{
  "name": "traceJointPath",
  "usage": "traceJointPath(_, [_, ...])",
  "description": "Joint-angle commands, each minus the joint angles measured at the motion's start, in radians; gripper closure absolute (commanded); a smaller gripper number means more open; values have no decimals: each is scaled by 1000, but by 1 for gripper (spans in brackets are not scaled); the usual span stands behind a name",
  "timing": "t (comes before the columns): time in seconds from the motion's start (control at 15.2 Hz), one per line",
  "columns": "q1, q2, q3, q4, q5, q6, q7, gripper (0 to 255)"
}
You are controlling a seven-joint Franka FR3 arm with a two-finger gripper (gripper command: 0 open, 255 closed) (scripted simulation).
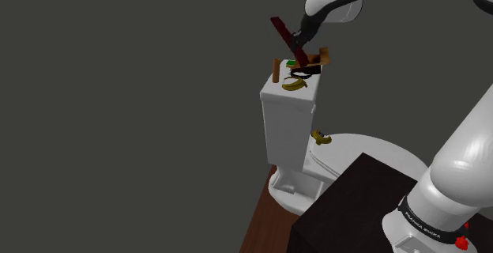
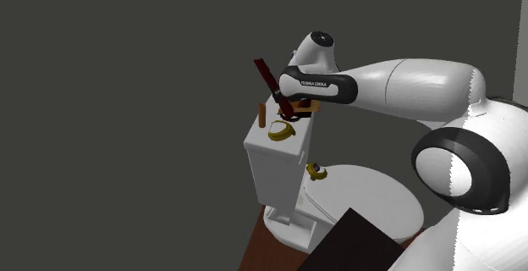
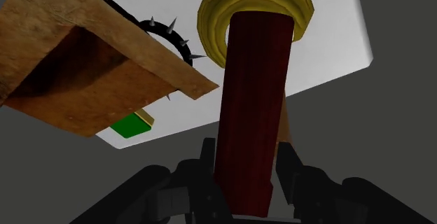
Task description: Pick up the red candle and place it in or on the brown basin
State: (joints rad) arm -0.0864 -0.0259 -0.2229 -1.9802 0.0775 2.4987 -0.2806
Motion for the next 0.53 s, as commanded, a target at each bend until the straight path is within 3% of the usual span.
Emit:
traceJointPath(0.0, [2, -7, 3, 32, -4, 55, 3, 255])
traceJointPath(0.4, [3, -15, 2, 96, -14, -17, 12, 255])
traceJointPath(0.46, [-6, 2, -10, 108, 12, -13, -22, 255])
